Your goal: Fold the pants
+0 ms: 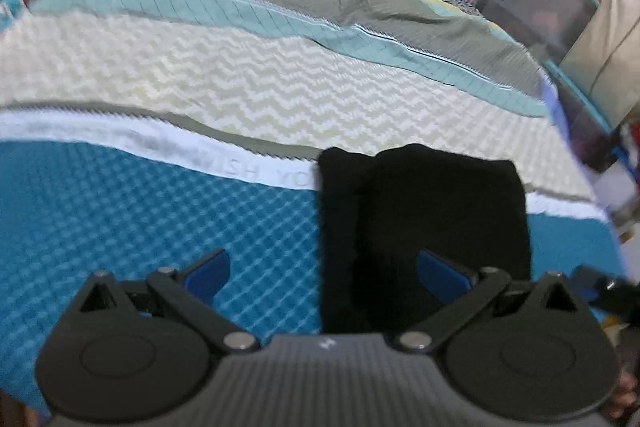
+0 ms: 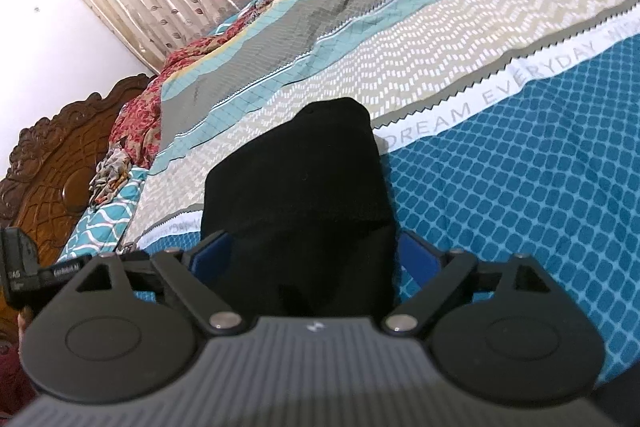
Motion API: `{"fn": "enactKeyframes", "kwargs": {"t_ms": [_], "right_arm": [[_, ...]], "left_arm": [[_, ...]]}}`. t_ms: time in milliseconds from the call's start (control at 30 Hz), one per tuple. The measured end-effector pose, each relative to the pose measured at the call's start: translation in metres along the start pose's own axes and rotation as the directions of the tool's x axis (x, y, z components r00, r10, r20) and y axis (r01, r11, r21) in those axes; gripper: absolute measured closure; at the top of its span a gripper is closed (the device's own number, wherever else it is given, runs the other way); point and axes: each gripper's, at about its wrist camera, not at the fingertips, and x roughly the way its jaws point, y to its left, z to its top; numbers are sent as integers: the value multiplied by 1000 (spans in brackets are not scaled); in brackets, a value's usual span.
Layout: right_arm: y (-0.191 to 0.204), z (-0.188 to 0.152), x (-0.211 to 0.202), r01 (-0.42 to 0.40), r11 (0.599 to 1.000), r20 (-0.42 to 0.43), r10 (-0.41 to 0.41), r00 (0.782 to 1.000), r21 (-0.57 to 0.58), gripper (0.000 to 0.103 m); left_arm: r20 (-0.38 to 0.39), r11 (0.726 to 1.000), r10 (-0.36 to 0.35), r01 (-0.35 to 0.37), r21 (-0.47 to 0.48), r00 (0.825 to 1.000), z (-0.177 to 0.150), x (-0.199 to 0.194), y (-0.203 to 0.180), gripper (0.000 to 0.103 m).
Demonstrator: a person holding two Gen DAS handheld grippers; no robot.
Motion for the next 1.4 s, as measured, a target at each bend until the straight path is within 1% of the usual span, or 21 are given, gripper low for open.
{"fn": "enactKeyframes", "kwargs": {"t_ms": [167, 333, 400, 433, 467, 500, 533, 567, 633, 700, 767, 833, 933, 1000, 1067, 1167, 1200, 1233, 1267, 1333, 1400], "right_arm": [[-12, 9, 13, 5, 1000, -33, -5, 999, 8, 10], [-28, 16, 35, -14, 999, -102, 17, 995, 30, 10], [-35, 17, 51, -71, 995, -145, 80, 986, 65, 10], [-37, 18, 58, -98, 992, -159, 110, 981, 80, 7], [-37, 18, 66, -127, 988, -157, 139, 978, 87, 5], [-34, 19, 72, -153, 985, -149, 164, 975, 82, 5], [-28, 21, 79, -177, 981, -161, 187, 969, 76, 20], [-21, 23, 84, -198, 978, -180, 208, 961, 73, 33], [0, 31, 86, -189, 982, -156, 189, 970, 11, 51], [22, 46, 79, -206, 975, -111, 196, 974, -88, 55], [36, 69, 73, -227, 963, -42, 223, 974, -147, 55], [42, 95, 74, -240, 955, 29, 248, 968, -173, 55], [50, 136, 82, -216, 951, 127, 247, 961, -221, 55], [45, 157, 101, -182, 954, 152, 222, 963, -236, 55], [31, 168, 128, -141, 970, 133, 169, 977, -200, 55], [5, 166, 180, -30, 989, 37, 35, 999, -145, 54], [1, 162, 199, 28, 990, -5, -29, 1000, -136, 47], [-7, 156, 211, 98, 986, -18, -101, 995, -133, 37], [-11, 154, 212, 116, 988, -11, -118, 993, -101, 25], [-15, 155, 202, 89, 996, -12, -90, 996, -30, 20], [-8, 155, 182, 111, 993, 9, -111, 994, -44, 20]], "left_arm": [[-85, 995, -79, 74, -67, 993, 3, 39, 2, 0], [-161, 972, -197, 172, -159, 967, -6, 71, 4, 0], [-163, 959, -241, 209, -189, 957, -12, 82, 5, 0], [-151, 959, -245, 216, -183, 958, -16, 85, 4, 2], [-134, 962, -243, 220, -164, 961, -18, 85, 1, 6], [-128, 960, -257, 237, -150, 958, -18, 85, -2, 35], [-138, 954, -277, 256, -154, 951, -17, 85, -4, 49], [-142, 960, -256, 235, -154, 956, -13, 83, -6, 54], [-128, 967, -243, 230, -110, 962, 2, 73, -16, 71], [-64, 970, -244, 243, -25, 968, 26, 57, -31, 72], [28, 973, -223, 221, 65, 974, 54, 45, -47, 73], [109, 970, -213, 197, 139, 971, 85, 44, -59, 72], [174, 971, -203, 175, 164, 963, 126, 66, -72, 71], [176, 978, -166, 140, 152, 970, 146, 98, -77, 71], [141, 990, -106, 90, 112, 984, 157, 139, -78, 71], [33, 996, 53, -55, 65, 998, 148, 203, -70, 68], [17, 994, 85, -86, 66, 996, 142, 215, -67, 58], [46, 993, 90, -93, 69, 995, 134, 219, -66, 56], [68, 991, 106, -111, 80, 992, 131, 217, -70, 55], [78, 986, 117, -126, 110, 990, 133, 205, -78, 51], [83, 984, 121, -130, 124, 989, 133, 184, -81, 47]]}}
